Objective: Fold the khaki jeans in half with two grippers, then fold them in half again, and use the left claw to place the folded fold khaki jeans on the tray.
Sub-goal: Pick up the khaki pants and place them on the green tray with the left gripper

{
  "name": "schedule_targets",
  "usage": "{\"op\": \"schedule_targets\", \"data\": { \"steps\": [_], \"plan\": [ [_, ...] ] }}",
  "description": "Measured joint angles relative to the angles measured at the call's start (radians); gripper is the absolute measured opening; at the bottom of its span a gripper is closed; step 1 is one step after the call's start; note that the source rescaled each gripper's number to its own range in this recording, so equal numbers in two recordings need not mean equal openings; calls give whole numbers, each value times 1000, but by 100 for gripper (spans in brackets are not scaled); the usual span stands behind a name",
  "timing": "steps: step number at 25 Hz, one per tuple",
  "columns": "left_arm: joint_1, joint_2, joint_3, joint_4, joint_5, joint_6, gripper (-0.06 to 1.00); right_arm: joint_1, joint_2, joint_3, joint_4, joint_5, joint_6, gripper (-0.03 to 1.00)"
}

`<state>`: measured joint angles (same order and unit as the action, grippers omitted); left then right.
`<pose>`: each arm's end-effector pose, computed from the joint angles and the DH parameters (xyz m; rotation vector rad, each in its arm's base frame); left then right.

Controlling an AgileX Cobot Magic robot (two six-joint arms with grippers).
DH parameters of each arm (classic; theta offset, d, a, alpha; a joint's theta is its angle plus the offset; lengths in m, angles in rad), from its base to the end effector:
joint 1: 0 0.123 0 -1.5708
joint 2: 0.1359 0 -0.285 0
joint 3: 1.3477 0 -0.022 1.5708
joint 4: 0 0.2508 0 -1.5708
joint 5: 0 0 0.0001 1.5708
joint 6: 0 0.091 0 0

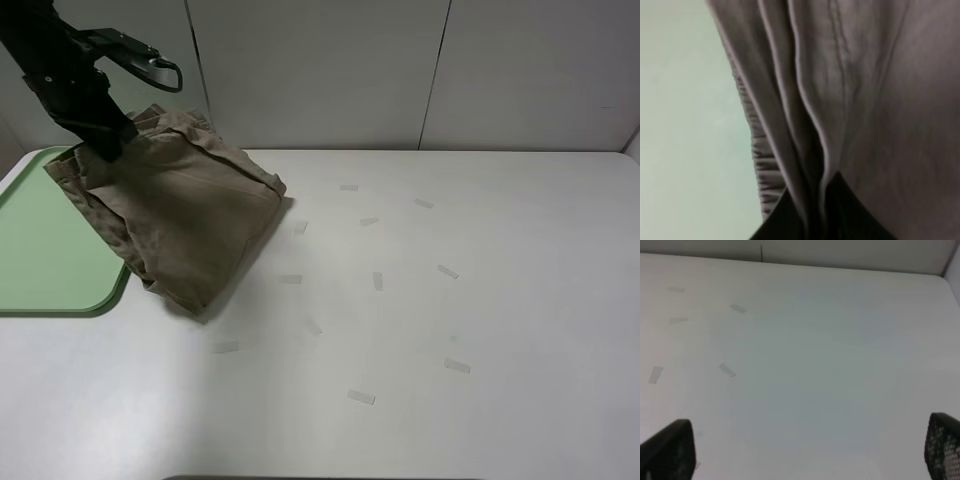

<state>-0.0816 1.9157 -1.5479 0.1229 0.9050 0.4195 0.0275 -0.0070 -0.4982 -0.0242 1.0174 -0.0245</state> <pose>0.4125 -0.0249 0.2435 0.7633 2.6635 0.2431 -0.0040 -0.0020 0.2803 -0.0513 1.9950 -0.0268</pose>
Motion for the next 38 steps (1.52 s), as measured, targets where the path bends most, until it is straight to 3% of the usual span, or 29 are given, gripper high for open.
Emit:
{"op": "schedule_targets", "data": {
  "steps": [6,20,32,38],
  "plan": [
    [81,-59,72,27,-37,-16,0,0,0,0,0,0,0,100],
    [271,-66,225,157,-343,-5,0,0,0,0,0,0,0,100],
    [328,-44,227,210,-366,-4,0,0,0,0,0,0,0,100],
    [355,-22,228,215,-367,-83,0,0,0,0,0,0,0,100]
  ]
}}
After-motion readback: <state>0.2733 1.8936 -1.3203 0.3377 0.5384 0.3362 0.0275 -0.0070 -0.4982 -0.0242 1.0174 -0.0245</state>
